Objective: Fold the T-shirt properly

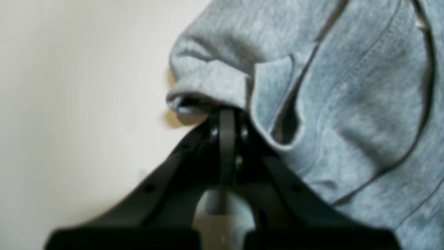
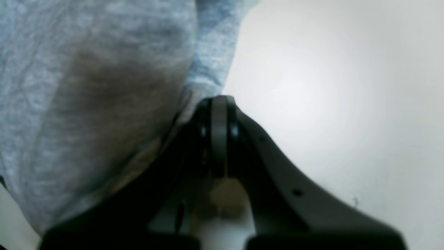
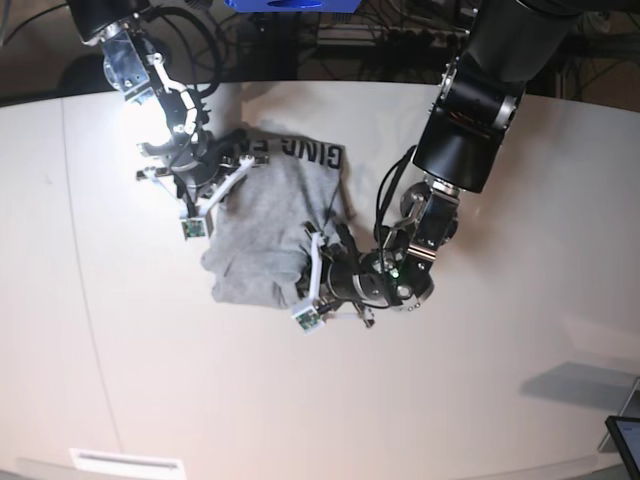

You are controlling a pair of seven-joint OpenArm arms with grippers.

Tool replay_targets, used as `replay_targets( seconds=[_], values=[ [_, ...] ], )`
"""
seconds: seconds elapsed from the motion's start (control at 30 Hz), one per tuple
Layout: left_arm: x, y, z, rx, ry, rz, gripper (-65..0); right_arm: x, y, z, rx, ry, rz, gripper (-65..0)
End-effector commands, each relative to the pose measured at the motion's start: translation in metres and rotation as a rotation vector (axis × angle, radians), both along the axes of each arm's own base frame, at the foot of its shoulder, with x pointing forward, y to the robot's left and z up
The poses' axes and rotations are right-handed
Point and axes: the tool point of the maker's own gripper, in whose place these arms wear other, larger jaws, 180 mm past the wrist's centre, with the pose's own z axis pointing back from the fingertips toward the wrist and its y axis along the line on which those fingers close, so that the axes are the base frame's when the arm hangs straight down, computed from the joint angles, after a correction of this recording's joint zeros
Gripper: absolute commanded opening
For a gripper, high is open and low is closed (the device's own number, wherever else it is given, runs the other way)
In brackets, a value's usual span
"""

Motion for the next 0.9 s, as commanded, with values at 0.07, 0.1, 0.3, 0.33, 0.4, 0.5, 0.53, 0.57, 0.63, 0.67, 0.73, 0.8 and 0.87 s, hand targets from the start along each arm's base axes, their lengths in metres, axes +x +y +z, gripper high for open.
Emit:
replay_targets(
  seconds=[0.07, 0.1, 0.3, 0.33, 0.4, 0.5, 0.53, 0.57, 0.63, 0.67, 0.73, 0.8, 0.87],
  values=[
    [0.014, -0.007, 0.023, -0.038, -0.057, -0.009, -65.0, -0.048, 0.008, -0.026, 0.038, 0.232, 0.035, -65.0],
    [0.015, -0.005, 0.023, -0.035, -0.058, -0.006, -65.0, -0.046, 0.007, -0.026, 0.036, 0.227, 0.033, -65.0],
    [0.017, 0.026, 0.022, 0.018, -0.078, 0.013, -65.0, -0.036, -0.009, -0.024, -0.003, 0.206, 0.034, -65.0],
    [0.014, 0.035, 0.020, 0.032, -0.080, 0.017, -65.0, -0.034, -0.010, -0.023, -0.007, 0.201, 0.034, -65.0],
    [0.013, 0.048, 0.025, 0.052, -0.106, 0.018, -65.0, -0.030, -0.018, -0.022, -0.030, 0.189, 0.035, -65.0],
    [0.016, 0.076, 0.035, 0.099, -0.138, 0.048, -65.0, -0.021, -0.029, -0.020, -0.097, 0.152, 0.036, -65.0],
    [0.016, 0.087, 0.038, 0.104, -0.143, 0.074, -65.0, -0.018, -0.034, -0.019, -0.123, 0.139, 0.035, -65.0],
    [0.017, 0.099, 0.046, 0.103, -0.164, 0.107, -65.0, -0.015, -0.037, -0.017, -0.149, 0.122, 0.033, -65.0],
    [0.016, 0.115, 0.063, 0.088, -0.216, 0.151, -65.0, -0.007, -0.052, -0.013, -0.193, 0.090, 0.000, -65.0],
    [0.013, 0.121, 0.070, 0.084, -0.240, 0.166, -65.0, -0.002, -0.054, -0.010, -0.200, 0.069, -0.014, -65.0],
    [-0.001, 0.126, 0.076, 0.080, -0.269, 0.168, -65.0, 0.013, -0.063, 0.004, -0.217, -0.014, -0.051, -65.0],
    [-0.023, 0.123, 0.071, 0.066, -0.270, 0.159, -65.0, 0.023, -0.073, 0.017, -0.250, -0.090, -0.075, -65.0],
    [-0.044, 0.119, 0.066, 0.068, -0.300, 0.146, -65.0, 0.033, -0.080, 0.034, -0.275, -0.175, -0.089, -65.0]
  ],
)
